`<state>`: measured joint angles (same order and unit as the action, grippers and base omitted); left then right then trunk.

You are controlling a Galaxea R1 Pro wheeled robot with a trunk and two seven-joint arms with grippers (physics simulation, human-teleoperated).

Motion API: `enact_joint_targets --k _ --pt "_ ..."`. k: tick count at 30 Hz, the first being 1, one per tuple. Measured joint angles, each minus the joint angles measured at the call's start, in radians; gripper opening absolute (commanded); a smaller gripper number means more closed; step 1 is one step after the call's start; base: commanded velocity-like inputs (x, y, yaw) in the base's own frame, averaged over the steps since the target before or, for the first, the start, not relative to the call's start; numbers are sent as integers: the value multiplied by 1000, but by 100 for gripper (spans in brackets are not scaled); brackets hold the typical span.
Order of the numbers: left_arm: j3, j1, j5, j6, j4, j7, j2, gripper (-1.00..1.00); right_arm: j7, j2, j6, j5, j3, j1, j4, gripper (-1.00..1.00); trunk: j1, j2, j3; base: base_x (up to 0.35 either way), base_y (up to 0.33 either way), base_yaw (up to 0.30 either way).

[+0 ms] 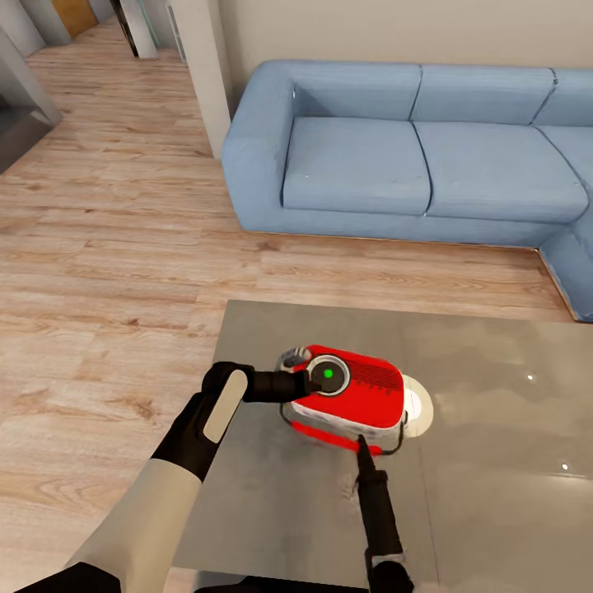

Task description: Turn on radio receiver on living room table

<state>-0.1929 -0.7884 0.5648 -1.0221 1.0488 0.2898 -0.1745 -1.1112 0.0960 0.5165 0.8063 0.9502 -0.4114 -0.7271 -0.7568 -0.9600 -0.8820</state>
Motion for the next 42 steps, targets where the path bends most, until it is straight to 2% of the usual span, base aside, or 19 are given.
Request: enact_joint_targets --k 1,3,4,6,10,11,13,14,16,17,19,23,30,35,42 --pt "0 0 -1 0 0 0 0 -100 32 7 6 5 -12 0 -37 -100 0 0 0 0 0 0" --pt "0 0 -2 0 1 0 0 -100 161 39 16 3 -68 0 -168 -100 0 0 0 0 0 0" --pt "0 0 -2 0 2 0 0 -100 194 47 19 -1 -82 0 -199 -100 0 0 0 0 0 0" --pt "0 0 -3 0 2 0 0 -100 315 71 43 6 -139 0 -308 -100 0 0 0 0 0 0" --pt "0 0 -3 0 2 0 0 -100 486 102 52 2 -226 0 -433 -100 0 0 0 0 0 0" --pt "0 0 -3 1 2 0 0 -100 511 105 56 2 -243 0 -449 -100 0 0 0 0 0 0" --pt "0 0 -3 1 2 -1 0 -100 599 113 59 5 -301 0 -502 -100 0 0 0 0 0 0" --pt "0 0 -3 1 2 -1 0 -100 620 114 59 2 -316 0 -513 -100 0 0 0 0 0 0" --pt "0 0 -3 2 1 -1 0 -100 704 117 61 6 -371 0 -549 -100 0 0 0 0 0 0" --pt "0 0 -3 2 1 -1 0 -100 726 117 58 1 -384 0 -557 -100 0 0 0 0 0 0" --pt "0 0 -3 2 0 -1 0 -100 810 118 60 15 -434 0 -585 -100 0 0 0 0 0 0" --pt "0 0 -4 3 -4 -1 0 -100 936 118 60 33 -503 1 -618 -100 0 0 0 0 0 0" --pt "0 0 -7 3 -8 -1 0 -100 1210 116 63 48 -636 -1 -684 -100 0 0 0 0 0 0" --pt "0 0 -6 5 -12 -1 0 -100 1341 116 63 51 -704 -1 -707 -100 0 0 0 0 0 0" --pt "0 0 -7 44 -52 -2 0 -100 1472 117 60 55 -787 -15 -715 -100 0 0 0 0 0 0"
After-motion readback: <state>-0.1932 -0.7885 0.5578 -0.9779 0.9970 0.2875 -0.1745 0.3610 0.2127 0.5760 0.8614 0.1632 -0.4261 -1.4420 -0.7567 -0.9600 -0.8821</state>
